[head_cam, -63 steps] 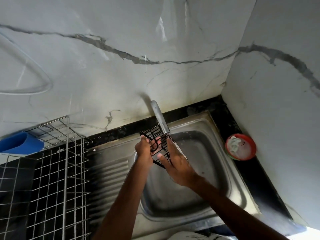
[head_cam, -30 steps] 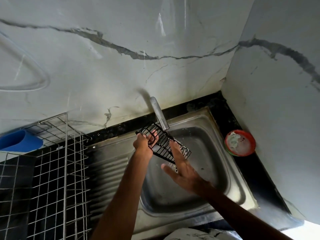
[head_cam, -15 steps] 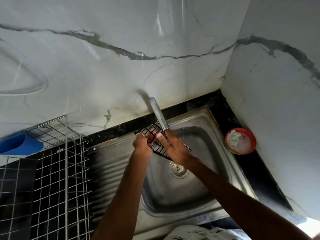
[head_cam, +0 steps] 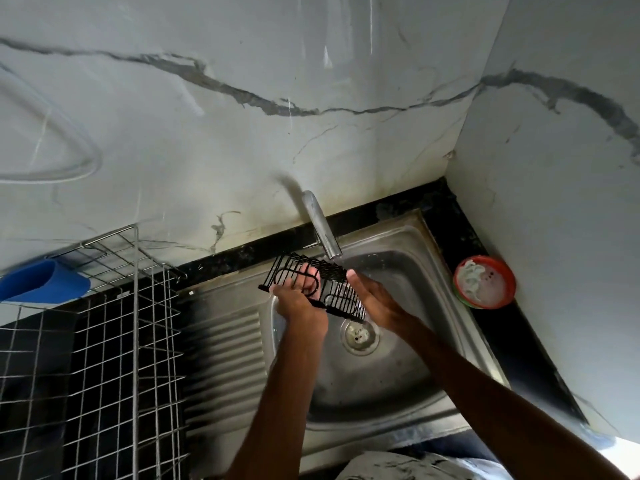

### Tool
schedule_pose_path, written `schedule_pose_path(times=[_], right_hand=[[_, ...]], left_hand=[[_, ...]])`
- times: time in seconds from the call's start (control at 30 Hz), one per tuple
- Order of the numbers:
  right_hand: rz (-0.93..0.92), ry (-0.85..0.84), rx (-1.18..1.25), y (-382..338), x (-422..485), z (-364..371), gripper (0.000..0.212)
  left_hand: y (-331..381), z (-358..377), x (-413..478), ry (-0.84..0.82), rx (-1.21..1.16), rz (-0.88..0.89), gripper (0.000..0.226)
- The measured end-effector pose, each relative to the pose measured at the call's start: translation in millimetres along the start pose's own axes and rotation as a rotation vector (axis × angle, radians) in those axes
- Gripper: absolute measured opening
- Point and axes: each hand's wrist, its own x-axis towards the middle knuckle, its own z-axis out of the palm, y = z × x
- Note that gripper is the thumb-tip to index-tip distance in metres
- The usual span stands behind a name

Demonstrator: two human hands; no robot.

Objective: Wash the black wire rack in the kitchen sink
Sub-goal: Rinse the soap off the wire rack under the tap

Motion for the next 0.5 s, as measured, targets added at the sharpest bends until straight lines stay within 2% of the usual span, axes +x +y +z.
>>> schedule_pose_path(times=[0.1, 0.17, 0.23, 0.27, 0.37, 0.5], right_hand=[[0.027, -0.071, 0.076, 31.1, 45.0, -11.9, 0.077], [0.068, -0.069, 0.127, 45.3, 79.8, -16.9, 0.099], [0.126, -0.081, 0.164, -5.3, 67.6, -19.0, 0.113], [0.117, -0.098, 0.149, -38.2, 54.2, -18.3, 0.109], [0.075, -0.165, 0.081, -71.7, 44.0, -20.0, 0.071], [0.078, -0.246, 0.059, -56.3, 49.0, -30.6, 0.076]], left_hand=[[4.0, 3.0, 5.0, -0.053, -0.047, -0.050, 0.047], [3.3, -2.5, 8.5, -0.135, 0.012, -0.051, 0.036], [0.1, -6.3, 6.2, -0.195, 0.074, -0.031, 0.025], [-1.6, -6.9, 4.1, -0.172, 0.065, -0.039, 0.026], [-0.9, -2.6, -1.0, -0.149, -0.016, -0.065, 0.028], [2.6, -3.0, -4.0, -0.134, -0.052, -0.080, 0.027]])
